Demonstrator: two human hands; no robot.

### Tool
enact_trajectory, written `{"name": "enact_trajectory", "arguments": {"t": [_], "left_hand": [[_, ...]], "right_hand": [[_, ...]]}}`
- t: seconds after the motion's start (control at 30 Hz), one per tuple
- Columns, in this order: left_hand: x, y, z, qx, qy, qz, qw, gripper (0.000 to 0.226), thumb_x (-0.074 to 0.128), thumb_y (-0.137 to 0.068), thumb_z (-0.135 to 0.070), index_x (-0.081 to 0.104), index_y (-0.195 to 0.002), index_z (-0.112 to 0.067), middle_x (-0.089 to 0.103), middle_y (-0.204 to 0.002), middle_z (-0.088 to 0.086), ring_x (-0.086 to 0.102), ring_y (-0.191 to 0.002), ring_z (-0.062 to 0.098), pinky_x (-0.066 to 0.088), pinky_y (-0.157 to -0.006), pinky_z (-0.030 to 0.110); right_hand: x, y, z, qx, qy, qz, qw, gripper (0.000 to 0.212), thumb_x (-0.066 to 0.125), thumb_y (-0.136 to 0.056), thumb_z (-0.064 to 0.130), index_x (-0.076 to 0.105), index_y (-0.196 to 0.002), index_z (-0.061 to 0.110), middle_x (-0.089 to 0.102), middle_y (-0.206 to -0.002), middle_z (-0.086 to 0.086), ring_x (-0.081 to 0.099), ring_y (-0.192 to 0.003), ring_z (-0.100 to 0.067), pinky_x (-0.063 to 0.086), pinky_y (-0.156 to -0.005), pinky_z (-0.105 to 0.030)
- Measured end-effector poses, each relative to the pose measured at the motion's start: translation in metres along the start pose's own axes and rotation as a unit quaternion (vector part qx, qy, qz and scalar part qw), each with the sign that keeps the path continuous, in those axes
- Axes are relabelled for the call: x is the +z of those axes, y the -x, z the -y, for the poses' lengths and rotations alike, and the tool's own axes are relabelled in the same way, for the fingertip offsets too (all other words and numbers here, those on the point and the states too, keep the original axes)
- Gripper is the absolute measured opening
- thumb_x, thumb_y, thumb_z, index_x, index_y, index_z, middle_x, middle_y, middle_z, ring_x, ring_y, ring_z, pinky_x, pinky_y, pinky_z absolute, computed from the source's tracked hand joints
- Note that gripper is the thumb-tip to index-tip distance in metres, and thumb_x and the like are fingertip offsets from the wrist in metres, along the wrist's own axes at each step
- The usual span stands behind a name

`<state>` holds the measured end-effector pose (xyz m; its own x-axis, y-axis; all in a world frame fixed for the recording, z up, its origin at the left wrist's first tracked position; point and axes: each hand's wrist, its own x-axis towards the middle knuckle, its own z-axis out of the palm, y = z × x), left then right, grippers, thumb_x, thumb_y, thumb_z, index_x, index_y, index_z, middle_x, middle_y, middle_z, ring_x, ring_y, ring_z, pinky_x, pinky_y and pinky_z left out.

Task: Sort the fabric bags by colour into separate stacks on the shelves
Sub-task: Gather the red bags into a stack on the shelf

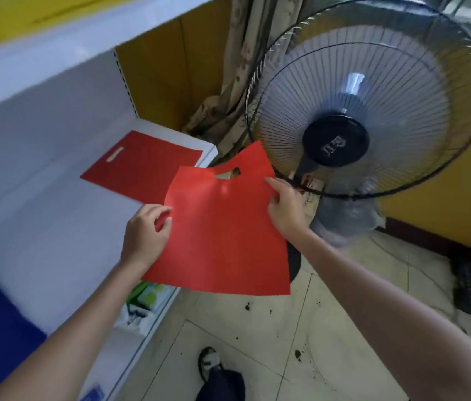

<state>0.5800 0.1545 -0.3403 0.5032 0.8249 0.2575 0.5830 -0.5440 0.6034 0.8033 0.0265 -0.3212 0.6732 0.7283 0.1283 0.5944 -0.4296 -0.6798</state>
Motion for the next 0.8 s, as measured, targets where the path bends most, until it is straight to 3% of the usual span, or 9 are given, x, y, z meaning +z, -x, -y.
{"name": "enact_trajectory", "arguments": {"t": [0.1,0.2,0.4,0.6,0.7,0.8], "left_hand": [[0.02,-0.023,0.027,-0.037,-0.001,-0.002,0.999,0.025,0.061,-0.082,-0.001,0.068,-0.107,-0.002,0.063,-0.109,0.012,0.061,-0.095,0.027,0.043,-0.084,0.028],[0.037,-0.044,0.052,-0.066,-0.005,0.001,0.998,0.032,0.06,-0.083,-0.002,0.064,-0.115,-0.004,0.06,-0.116,0.011,0.058,-0.101,0.024,0.04,-0.089,0.025],[0.065,-0.075,0.097,-0.137,-0.044,-0.008,0.99,0.033,0.059,-0.082,-0.004,0.064,-0.115,-0.007,0.06,-0.115,0.009,0.055,-0.102,0.025,0.042,-0.09,0.032],[0.084,-0.112,0.127,-0.176,-0.053,-0.068,0.981,0.033,0.059,-0.084,-0.007,0.063,-0.116,-0.008,0.059,-0.116,0.007,0.054,-0.106,0.022,0.043,-0.091,0.032],[0.09,-0.122,0.147,-0.201,-0.071,-0.09,0.973,0.035,0.059,-0.084,-0.008,0.062,-0.119,-0.008,0.057,-0.119,0.008,0.053,-0.11,0.023,0.039,-0.095,0.029],[0.093,-0.126,0.165,-0.229,-0.079,-0.093,0.966,0.039,0.055,-0.084,-0.014,0.06,-0.122,-0.007,0.056,-0.122,0.009,0.051,-0.111,0.025,0.034,-0.096,0.025]], "right_hand": [[0.033,-0.043,-0.011,-0.019,0.001,0.009,1.0,0.042,0.041,-0.091,-0.005,0.053,-0.13,0.007,0.055,-0.132,-0.008,0.051,-0.121,-0.022,0.034,-0.099,-0.02],[0.069,-0.081,-0.019,-0.003,-0.01,0.013,1.0,0.035,0.043,-0.093,0.0,0.055,-0.126,0.007,0.057,-0.127,-0.009,0.052,-0.117,-0.02,0.03,-0.09,-0.009],[0.135,-0.134,-0.028,-0.01,-0.036,0.067,0.997,0.037,0.047,-0.09,0.002,0.053,-0.126,0.005,0.055,-0.124,-0.01,0.051,-0.116,-0.021,0.04,-0.1,-0.025],[0.188,-0.216,-0.016,-0.075,-0.038,0.093,0.992,0.035,0.043,-0.089,-0.001,0.059,-0.12,0.006,0.053,-0.122,-0.012,0.05,-0.115,-0.026,0.039,-0.096,-0.027],[0.217,-0.251,0.006,-0.13,0.006,0.142,0.981,0.036,0.042,-0.09,0.002,0.056,-0.123,0.002,0.048,-0.13,-0.012,0.046,-0.119,-0.027,0.036,-0.095,-0.026],[0.247,-0.275,0.025,-0.201,0.072,0.199,0.956,0.048,0.046,-0.087,0.005,0.042,-0.135,0.0,0.035,-0.143,-0.013,0.035,-0.13,-0.028,0.034,-0.101,-0.03]]}}
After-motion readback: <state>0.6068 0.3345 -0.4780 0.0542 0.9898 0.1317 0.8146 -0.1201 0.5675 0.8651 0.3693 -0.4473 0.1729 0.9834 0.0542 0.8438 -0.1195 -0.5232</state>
